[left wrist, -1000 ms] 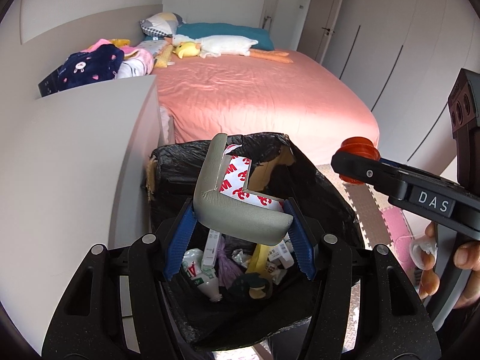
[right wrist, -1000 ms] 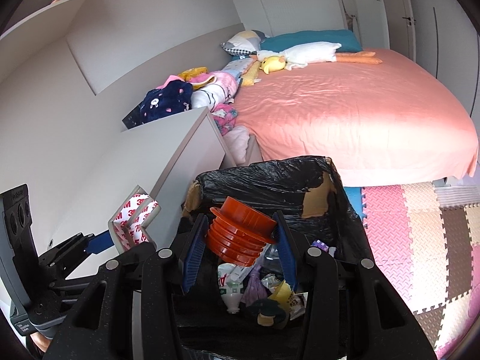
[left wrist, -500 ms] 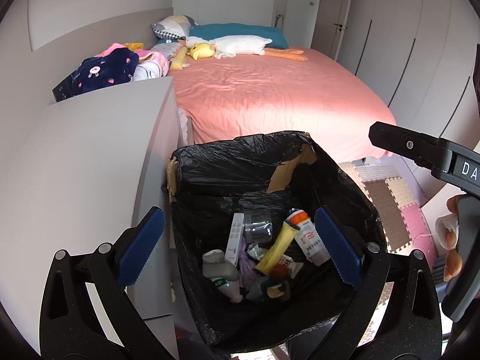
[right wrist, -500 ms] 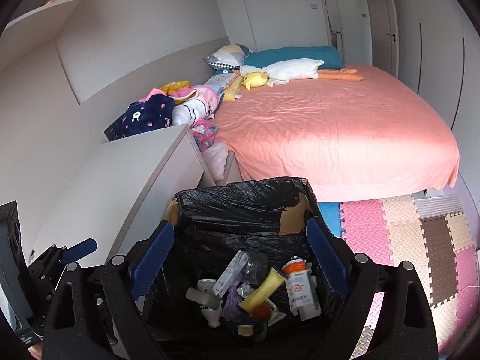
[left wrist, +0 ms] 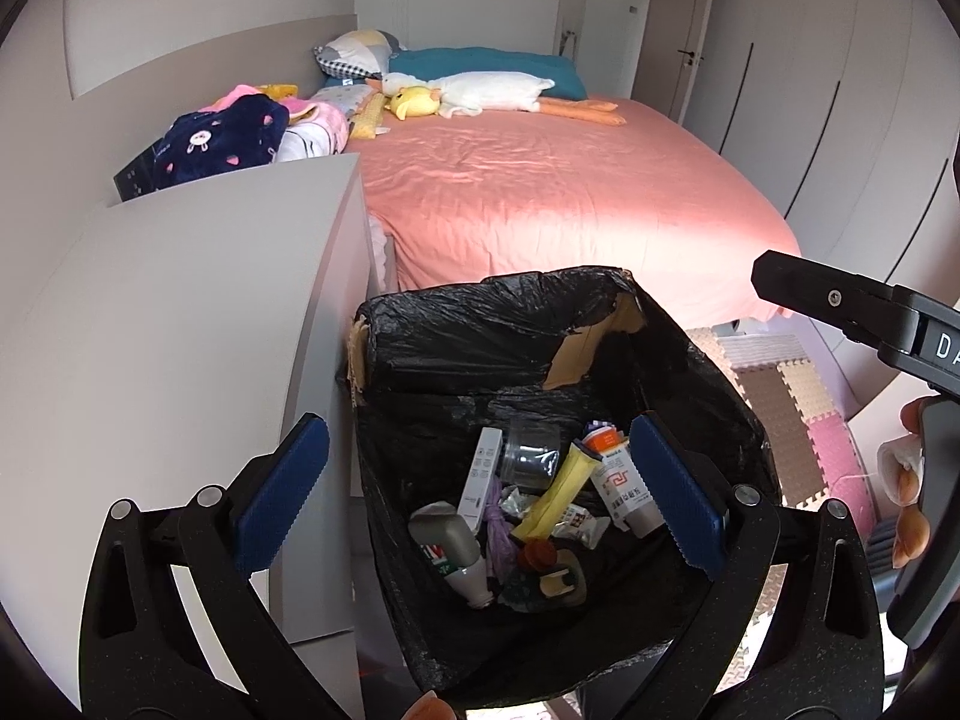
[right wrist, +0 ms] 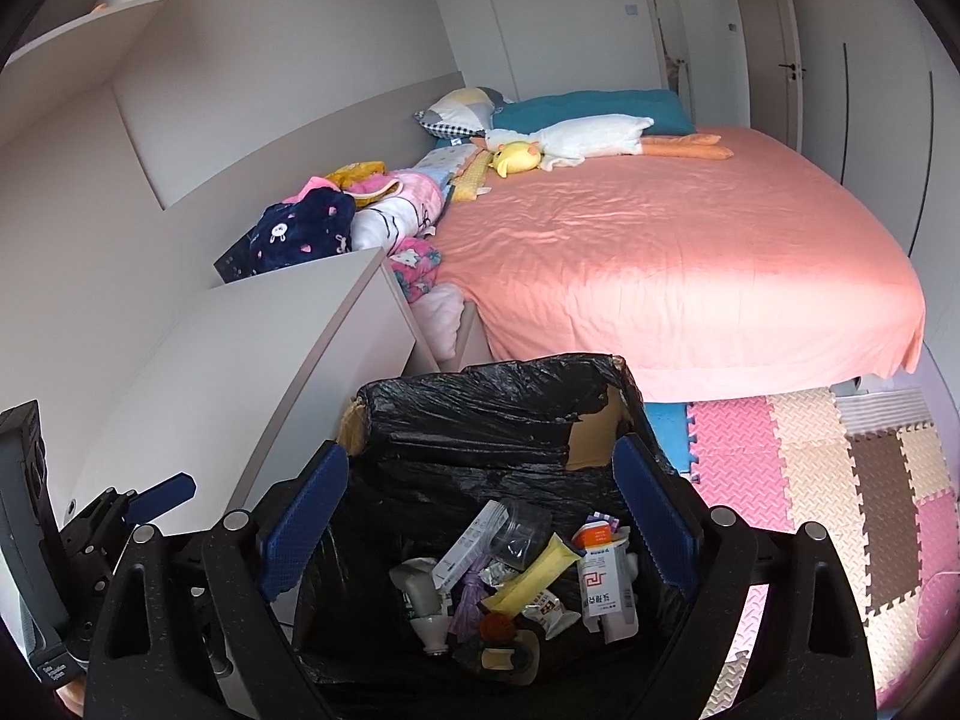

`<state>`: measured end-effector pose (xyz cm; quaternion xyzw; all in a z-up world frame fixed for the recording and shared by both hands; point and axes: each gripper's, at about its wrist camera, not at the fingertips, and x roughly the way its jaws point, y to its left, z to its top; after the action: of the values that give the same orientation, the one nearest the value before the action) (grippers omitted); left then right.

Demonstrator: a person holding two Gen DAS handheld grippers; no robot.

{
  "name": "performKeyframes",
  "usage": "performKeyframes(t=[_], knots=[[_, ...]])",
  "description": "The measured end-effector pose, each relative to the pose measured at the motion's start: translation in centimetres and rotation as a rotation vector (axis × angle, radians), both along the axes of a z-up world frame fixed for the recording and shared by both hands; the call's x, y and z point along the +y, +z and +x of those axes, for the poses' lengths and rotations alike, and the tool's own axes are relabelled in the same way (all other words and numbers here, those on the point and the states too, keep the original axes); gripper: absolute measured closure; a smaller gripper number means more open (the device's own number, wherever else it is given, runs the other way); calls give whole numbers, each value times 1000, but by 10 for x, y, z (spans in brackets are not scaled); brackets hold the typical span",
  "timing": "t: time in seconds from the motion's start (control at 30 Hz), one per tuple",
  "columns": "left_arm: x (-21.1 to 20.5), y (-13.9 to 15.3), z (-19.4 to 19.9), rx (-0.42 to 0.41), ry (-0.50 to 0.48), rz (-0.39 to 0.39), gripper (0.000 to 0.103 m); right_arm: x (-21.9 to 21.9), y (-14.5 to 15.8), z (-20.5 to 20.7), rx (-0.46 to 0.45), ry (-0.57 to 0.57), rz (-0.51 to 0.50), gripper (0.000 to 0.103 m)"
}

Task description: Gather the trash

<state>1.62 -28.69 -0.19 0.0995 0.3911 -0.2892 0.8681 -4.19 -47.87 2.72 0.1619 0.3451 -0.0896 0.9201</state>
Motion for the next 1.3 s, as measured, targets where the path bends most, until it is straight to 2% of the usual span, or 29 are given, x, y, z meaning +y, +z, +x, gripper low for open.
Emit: performKeyframes(t=[1.3], knots=[[0, -3, -4, 2, -5, -3, 6, 5, -6, 1, 13, 8, 3, 13]])
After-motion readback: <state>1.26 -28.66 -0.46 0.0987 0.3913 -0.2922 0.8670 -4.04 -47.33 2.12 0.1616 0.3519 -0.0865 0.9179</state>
